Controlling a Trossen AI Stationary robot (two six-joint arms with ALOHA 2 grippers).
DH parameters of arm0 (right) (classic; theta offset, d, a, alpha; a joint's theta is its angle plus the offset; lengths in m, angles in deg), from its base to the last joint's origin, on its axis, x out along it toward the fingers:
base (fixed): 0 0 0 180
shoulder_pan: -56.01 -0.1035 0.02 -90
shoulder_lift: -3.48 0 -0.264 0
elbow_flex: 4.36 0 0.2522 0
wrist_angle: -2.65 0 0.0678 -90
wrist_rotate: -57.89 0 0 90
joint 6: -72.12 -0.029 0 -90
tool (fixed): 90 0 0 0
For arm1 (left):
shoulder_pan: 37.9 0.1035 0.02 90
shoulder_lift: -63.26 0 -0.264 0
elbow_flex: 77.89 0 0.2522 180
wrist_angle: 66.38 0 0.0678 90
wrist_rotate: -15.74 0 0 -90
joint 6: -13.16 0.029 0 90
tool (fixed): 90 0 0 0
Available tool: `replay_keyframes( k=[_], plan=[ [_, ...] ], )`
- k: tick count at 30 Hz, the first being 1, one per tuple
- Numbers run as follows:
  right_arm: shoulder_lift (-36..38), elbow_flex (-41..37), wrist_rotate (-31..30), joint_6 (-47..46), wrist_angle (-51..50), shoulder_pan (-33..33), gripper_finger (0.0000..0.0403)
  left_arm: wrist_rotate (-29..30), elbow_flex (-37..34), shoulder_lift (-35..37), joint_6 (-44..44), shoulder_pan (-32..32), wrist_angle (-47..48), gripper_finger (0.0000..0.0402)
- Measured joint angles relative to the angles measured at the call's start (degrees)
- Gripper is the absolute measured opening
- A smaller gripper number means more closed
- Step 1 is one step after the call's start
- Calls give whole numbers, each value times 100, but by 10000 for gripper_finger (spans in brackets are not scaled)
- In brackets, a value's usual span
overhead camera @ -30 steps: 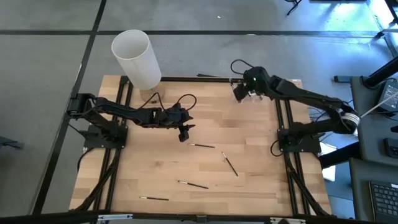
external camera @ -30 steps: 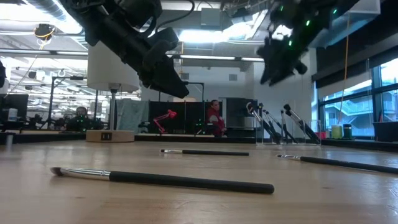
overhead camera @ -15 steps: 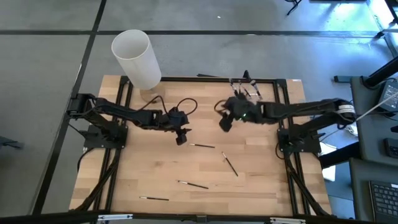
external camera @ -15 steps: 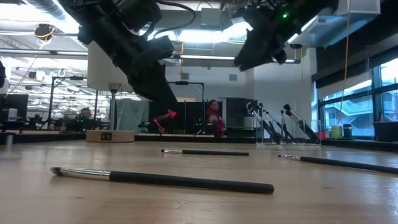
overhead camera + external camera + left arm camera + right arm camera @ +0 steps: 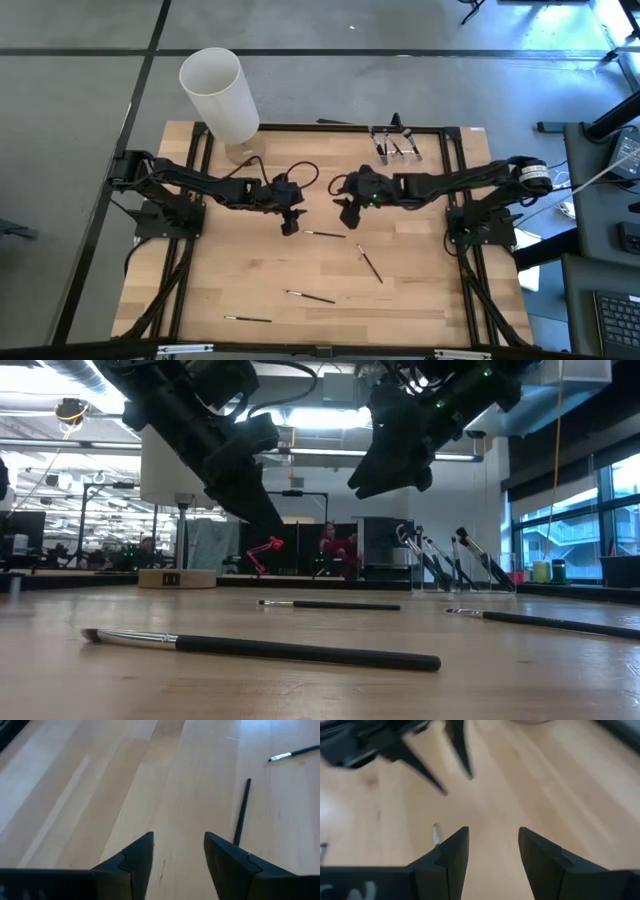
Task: Put items in baskets/containers
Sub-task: Put the eyeshadow brush into the middle of the transparent organizer
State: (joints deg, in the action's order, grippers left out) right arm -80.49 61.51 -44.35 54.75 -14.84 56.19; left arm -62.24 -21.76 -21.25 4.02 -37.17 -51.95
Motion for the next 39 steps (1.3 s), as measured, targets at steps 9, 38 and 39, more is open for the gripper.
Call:
replay_keyframes(
  k=[9, 38, 39],
  plan=[
    [-652, 0, 52, 56, 1124, -504, 170, 547, 0, -160, 205, 109, -443, 168],
    [-1489, 1039, 236, -571, -989, -522, 99, 1052, 17, -1224, -210, -315, 557, 120],
    [-1535, 1190, 239, -558, -1105, -503, 99, 1094, 16, -1223, -349, -269, 671, 118]
  ],
)
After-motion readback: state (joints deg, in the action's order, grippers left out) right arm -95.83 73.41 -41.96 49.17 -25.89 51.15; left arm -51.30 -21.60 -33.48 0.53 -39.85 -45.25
